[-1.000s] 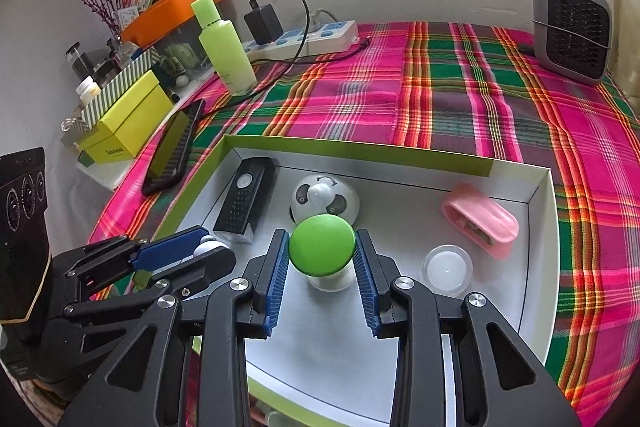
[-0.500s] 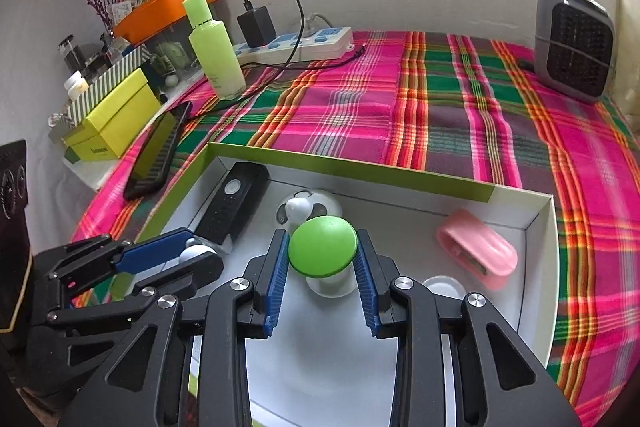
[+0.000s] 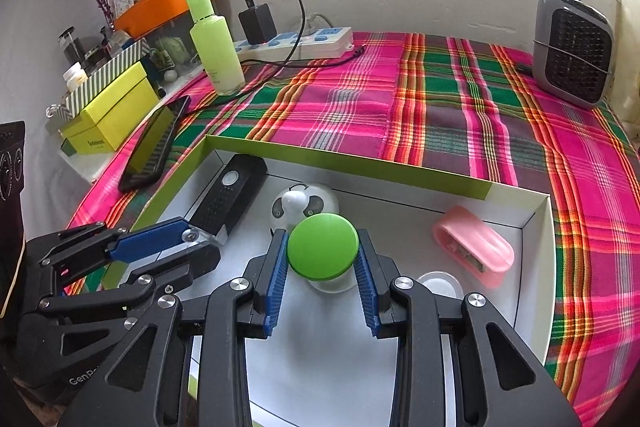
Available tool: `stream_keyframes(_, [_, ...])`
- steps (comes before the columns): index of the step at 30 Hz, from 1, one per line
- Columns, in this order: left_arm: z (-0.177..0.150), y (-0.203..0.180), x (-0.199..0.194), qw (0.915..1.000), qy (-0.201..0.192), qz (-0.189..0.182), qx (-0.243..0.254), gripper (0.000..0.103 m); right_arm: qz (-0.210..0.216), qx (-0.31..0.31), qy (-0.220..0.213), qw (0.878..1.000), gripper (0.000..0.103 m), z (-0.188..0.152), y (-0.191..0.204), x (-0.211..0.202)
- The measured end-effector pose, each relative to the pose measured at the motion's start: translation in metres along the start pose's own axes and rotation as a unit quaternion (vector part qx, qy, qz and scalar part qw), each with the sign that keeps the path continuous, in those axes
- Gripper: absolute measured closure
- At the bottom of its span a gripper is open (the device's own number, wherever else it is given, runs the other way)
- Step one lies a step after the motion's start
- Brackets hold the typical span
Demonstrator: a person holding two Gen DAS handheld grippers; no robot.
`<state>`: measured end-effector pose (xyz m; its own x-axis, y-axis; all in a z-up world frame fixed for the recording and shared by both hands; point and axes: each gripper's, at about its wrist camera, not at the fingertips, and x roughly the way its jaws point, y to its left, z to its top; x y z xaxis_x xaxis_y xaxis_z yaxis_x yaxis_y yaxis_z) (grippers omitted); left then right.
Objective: Organize objects
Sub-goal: 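Lower both held objects into the box and open both grippers, then withdraw both grippers from the box toward the pink clips and walnuts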
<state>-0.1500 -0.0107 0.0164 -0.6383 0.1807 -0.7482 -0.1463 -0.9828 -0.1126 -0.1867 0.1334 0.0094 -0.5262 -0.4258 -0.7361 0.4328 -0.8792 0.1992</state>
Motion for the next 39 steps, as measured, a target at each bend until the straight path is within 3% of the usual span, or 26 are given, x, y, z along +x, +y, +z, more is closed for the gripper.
stream_keyframes(3, [0.000, -0.001, 0.000, 1.0000, 0.000, 0.000, 0.001, 0.070, -0.001, -0.001, -0.001, 1.000, 0.069, 0.000, 0.001, -0.001])
stream_keyframes(7, [0.000, -0.001, 0.000, 1.0000, 0.001, -0.003, -0.001, 0.068, -0.002, -0.003, -0.007, 1.000, 0.060, 0.000, 0.003, -0.004])
stream_keyframes(17, [-0.003, 0.001, -0.012, 1.0000, -0.006, -0.003, -0.005, 0.063, -0.013, -0.006, -0.025, 1.000, 0.059, 0.000, 0.006, -0.018])
stream_keyframes(39, [-0.023, -0.001, -0.058, 0.9994, -0.034, 0.004, -0.008, 0.062, -0.022, 0.016, -0.054, 0.998, 0.058, -0.023, 0.017, -0.059])
